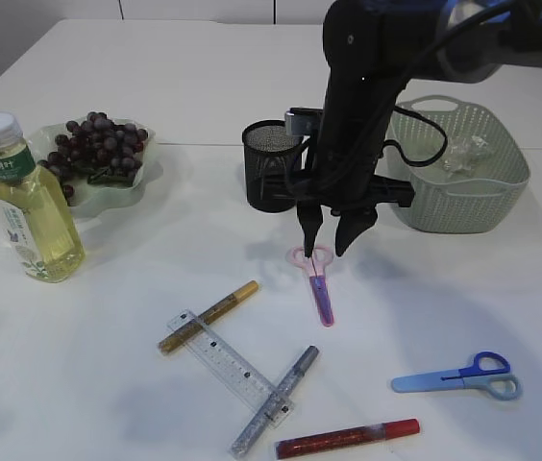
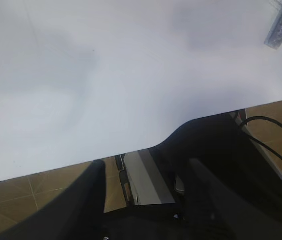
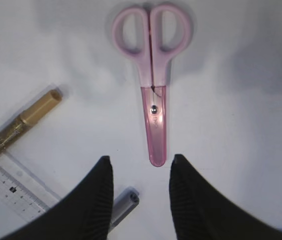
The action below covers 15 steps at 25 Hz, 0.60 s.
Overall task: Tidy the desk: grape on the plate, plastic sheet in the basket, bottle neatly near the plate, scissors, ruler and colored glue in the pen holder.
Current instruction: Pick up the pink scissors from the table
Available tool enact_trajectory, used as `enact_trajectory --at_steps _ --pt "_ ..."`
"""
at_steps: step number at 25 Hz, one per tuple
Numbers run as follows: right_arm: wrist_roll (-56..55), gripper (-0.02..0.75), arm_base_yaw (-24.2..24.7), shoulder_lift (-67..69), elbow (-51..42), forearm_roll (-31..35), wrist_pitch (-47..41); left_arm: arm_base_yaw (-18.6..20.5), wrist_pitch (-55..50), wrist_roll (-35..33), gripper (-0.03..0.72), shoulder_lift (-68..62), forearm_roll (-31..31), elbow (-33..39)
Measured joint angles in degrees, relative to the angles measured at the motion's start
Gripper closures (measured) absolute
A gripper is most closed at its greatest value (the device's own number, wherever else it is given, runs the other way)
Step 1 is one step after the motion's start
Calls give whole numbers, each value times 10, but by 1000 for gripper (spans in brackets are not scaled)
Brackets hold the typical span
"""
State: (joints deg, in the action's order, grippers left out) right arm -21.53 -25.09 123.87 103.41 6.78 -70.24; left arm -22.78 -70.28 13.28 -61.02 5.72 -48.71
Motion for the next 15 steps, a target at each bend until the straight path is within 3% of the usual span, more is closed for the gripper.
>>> enact_trajectory --at_steps 15 --pt "0 426 0 50 25 21 2 0 0 0 316 0 0 0"
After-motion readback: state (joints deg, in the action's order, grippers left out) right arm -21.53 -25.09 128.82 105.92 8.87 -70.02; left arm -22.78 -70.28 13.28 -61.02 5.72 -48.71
